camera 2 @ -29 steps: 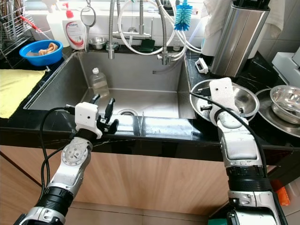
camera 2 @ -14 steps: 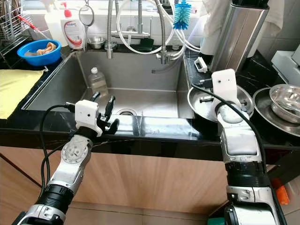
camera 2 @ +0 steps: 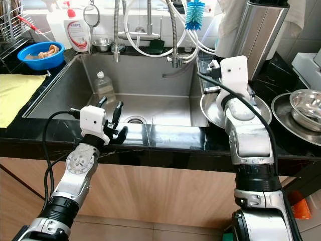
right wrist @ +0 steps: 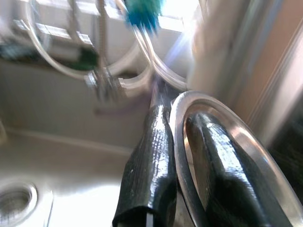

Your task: Kitchen organization

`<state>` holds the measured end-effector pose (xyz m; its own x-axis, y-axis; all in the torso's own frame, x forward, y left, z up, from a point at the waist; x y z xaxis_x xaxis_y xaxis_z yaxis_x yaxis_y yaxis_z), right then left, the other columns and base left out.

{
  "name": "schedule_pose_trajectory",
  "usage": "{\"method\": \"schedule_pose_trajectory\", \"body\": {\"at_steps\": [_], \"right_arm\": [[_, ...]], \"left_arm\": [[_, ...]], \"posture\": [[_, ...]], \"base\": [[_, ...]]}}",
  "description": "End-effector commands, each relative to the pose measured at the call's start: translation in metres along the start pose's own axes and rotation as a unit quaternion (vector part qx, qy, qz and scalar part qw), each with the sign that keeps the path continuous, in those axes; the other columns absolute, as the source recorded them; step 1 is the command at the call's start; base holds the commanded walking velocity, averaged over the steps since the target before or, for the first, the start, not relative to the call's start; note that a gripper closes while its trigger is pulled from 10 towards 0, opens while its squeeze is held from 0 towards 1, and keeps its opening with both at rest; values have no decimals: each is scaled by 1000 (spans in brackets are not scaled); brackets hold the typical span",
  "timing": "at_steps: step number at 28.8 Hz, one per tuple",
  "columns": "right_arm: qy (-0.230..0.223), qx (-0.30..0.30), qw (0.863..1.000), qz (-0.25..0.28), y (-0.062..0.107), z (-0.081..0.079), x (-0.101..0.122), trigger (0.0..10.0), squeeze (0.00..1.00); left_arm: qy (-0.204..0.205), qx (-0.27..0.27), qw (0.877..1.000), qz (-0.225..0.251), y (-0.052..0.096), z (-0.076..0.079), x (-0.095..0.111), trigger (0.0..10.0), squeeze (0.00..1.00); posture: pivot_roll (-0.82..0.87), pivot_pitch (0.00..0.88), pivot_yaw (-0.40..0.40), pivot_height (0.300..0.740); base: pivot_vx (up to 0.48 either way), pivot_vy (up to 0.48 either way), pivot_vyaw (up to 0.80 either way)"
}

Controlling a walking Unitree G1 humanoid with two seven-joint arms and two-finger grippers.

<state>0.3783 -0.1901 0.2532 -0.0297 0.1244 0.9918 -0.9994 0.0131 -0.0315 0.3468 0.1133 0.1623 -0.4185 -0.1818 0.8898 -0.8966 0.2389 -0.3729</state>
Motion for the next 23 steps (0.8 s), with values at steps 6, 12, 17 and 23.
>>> {"method": "schedule_pose_trajectory", "body": {"at_steps": [6, 12, 17, 23], "right_arm": [[-68, 194, 976, 66, -4, -77, 15, 10000, 0], [-106, 241, 964, 37, -8, -98, -1, 10000, 0], [-150, 271, 951, 1, -13, -113, -27, 10000, 0], [-196, 291, 936, -29, -16, -121, -45, 10000, 0]], "left_arm": [[5, 10, 1000, -6, 3, 1, -3, 10000, 0], [5, 16, 1000, -5, 5, 0, -2, 10000, 0], [2, 24, 1000, -6, 9, -3, -3, 10000, 0], [1, 26, 1000, -7, 10, -3, -3, 10000, 0]], "posture": [[-169, 0, 5, 706], [-148, 0, -5, 706], [-135, 0, -12, 706], [-126, 0, -19, 706]], "base": [[0, 0, 0], [0, 0, 0], [0, 0, 0], [0, 0, 0]]}}
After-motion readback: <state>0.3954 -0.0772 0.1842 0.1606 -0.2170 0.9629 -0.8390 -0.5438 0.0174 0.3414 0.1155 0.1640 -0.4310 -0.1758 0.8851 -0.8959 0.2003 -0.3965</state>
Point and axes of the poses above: a point about 5 cm out from each wrist's last joint towards the gripper, its own y axis pointing back from the gripper into the wrist, its own x axis along the axis of the wrist's last joint, z = x × y, the point moved 2 cm from there along -y, pointing out of the wrist towards the gripper, and after that the axes turned 6 degrees about -y, right-handed, at the moved point
